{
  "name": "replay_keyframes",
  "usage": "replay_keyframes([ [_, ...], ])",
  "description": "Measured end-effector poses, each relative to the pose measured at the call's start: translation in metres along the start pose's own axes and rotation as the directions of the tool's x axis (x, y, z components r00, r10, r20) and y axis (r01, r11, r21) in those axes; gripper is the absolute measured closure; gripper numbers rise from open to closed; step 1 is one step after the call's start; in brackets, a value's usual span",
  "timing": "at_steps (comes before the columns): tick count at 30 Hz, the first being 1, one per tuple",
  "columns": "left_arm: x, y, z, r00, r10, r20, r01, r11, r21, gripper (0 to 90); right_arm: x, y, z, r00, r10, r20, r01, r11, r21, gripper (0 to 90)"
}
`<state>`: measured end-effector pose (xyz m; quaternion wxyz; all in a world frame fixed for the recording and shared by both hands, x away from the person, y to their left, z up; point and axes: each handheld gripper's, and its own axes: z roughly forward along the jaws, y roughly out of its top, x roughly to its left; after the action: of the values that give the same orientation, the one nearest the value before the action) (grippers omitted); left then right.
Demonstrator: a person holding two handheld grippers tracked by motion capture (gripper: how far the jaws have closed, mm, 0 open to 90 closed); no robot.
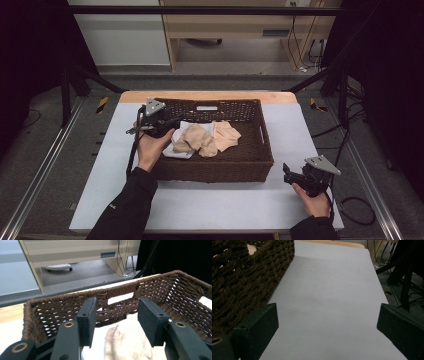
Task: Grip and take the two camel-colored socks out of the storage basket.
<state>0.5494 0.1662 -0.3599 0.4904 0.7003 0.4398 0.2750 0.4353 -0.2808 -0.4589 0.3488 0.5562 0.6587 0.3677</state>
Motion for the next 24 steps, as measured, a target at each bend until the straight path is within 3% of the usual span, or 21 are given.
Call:
replay_keyframes([
  [2,0.001,-0.002,0.006,1.0,-0.007,0.004,0.007,0.9999,0.01,48.6,0.0,0.0,0.0,1.0,0.003,0.0,-0.003,1.0,0.004,4.0],
  [7,-0.001,-0.012,0.024,0.9998,0.021,0.003,-0.021,0.9972,0.072,47.6,0.0,0.0,0.0,1.0,0.0,0.002,0.0,1.0,0.0,4.0],
  [10,-0.003,-0.017,0.029,0.9998,0.019,0.005,-0.019,0.9965,0.081,47.0,0.0,0.0,0.0,1.0,0.0,0.001,0.0,1.0,0.002,3.9],
  [13,-0.004,-0.024,0.036,0.9995,0.026,0.018,-0.028,0.9905,0.134,45.8,0.0,0.0,0.0,1.0,-0.001,-0.001,0.001,1.0,0.003,3.9],
  [15,-0.004,-0.026,0.037,0.9996,0.019,0.023,-0.022,0.9897,0.141,45.5,0.0,0.0,0.0,1.0,0.0,0.0,0.0,1.0,0.003,4.0],
  [20,-0.006,-0.032,0.042,0.999,0.034,0.03,-0.039,0.9808,0.191,44.6,0.0,0.0,0.0,1.0,0.0,0.0,0.0,1.0,0.006,4.0],
  [23,-0.01,-0.037,0.046,0.9975,0.067,0.022,-0.07,0.967,0.245,44.2,0.0,0.0,0.0,1.0,-0.003,0.002,0.003,1.0,0.006,4.0],
  [24,-0.01,-0.037,0.046,0.9975,0.067,0.022,-0.07,0.967,0.245,44.2,0.0,0.0,0.0,1.0,-0.003,0.002,0.003,1.0,0.006,4.0],
])
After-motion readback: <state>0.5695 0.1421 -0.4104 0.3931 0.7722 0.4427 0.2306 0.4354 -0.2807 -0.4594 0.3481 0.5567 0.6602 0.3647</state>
